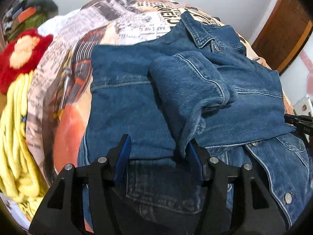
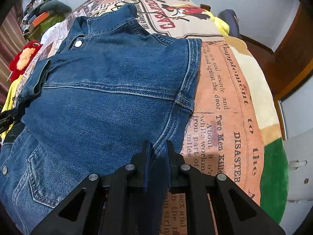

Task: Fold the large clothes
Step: 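Open the right tool to release the folded side while the left tool grasps the sleeve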

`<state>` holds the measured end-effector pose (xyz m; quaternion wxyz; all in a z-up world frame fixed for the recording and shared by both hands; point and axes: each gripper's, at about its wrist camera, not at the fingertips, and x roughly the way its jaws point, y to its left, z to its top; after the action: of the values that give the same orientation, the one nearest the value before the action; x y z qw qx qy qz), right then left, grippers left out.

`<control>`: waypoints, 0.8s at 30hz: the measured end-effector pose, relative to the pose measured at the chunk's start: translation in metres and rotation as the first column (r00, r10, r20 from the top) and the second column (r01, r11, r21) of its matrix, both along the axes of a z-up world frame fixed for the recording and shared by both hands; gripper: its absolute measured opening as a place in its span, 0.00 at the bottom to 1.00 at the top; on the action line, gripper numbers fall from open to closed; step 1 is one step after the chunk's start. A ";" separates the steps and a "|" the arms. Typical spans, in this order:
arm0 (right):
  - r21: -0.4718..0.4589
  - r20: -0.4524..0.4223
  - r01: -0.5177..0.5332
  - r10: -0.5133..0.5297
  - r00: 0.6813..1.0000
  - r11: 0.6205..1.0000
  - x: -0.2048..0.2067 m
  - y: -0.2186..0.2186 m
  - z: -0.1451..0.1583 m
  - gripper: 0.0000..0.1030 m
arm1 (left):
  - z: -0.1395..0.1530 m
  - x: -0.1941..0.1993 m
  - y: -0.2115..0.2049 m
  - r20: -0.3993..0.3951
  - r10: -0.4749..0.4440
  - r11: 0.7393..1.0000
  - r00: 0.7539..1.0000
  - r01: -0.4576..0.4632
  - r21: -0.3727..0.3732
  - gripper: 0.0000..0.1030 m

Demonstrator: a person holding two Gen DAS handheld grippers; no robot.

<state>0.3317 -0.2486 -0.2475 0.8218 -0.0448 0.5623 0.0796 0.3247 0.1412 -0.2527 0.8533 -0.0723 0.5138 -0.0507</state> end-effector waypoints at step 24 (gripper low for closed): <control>0.066 0.051 0.049 -0.053 0.997 0.997 0.016 -0.019 0.042 0.09 | 0.036 0.075 -0.026 0.046 -0.059 0.982 0.997 0.049 0.180 0.16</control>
<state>0.3476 -0.2672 -0.2059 0.8391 -0.0061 0.5387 0.0753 0.3995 0.1150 -0.2169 0.8675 0.0198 0.4962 -0.0294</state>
